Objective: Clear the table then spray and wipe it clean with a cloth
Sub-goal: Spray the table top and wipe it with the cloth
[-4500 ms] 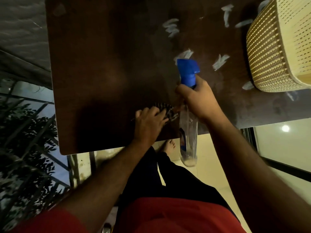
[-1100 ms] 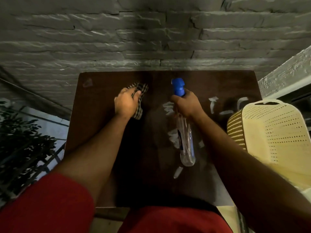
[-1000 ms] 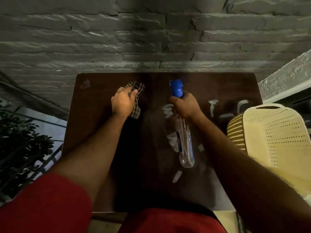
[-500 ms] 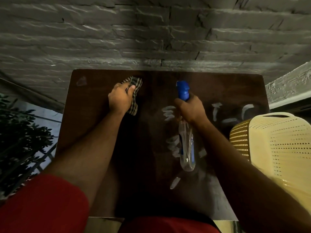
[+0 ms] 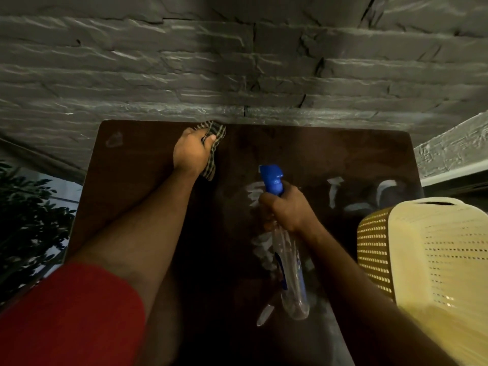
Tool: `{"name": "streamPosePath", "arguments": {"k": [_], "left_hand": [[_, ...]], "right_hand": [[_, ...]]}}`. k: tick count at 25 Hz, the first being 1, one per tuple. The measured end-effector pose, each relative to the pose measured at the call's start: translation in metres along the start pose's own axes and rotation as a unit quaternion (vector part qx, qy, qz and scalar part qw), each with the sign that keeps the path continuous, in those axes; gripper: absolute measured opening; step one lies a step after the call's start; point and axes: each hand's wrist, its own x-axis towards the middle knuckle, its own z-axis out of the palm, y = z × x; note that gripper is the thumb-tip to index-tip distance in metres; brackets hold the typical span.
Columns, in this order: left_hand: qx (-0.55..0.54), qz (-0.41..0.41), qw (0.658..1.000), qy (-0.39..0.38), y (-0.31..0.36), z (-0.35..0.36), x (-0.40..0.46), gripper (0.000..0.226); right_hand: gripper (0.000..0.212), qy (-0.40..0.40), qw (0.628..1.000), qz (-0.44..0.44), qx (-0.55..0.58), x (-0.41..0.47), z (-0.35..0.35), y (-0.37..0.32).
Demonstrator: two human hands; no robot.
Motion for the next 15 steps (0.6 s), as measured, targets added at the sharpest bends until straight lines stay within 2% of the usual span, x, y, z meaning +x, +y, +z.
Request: {"name": "streamPosePath", "arguments": {"k": [3,7,10,12,13,15], "left_hand": [[0.011,0.013,1.000,-0.019,0.005,0.033,0.025,0.039],[0.034,-0.001,0.999,0.013,0.039,0.079,0.040,0.037],[0.006,0.165,0.986,0.017,0.042,0.094,0.009,0.033],[0.002,0.211,0.977,0.037,0.006,0.089,-0.004,0.030],[0.006,0.189,0.981,0.053,-0.005,0.082,0.006,0.028],[0.021,0.081,0.993,0.078,-0.003,0.080,0.042,0.028]], "right_hand": [[0.019,0.017,0.999,-0.031,0.038,0.009,-0.002,-0.002],[0.019,0.034,0.996,-0.057,0.064,0.027,-0.009,0.003],[0.017,0.046,0.994,-0.071,0.062,0.036,-0.014,0.009],[0.017,0.021,0.995,-0.062,0.070,0.036,-0.016,0.014],[0.017,0.010,0.996,-0.054,0.075,0.036,-0.017,0.016],[0.017,-0.004,0.996,-0.042,0.077,0.035,-0.016,0.020]]}}
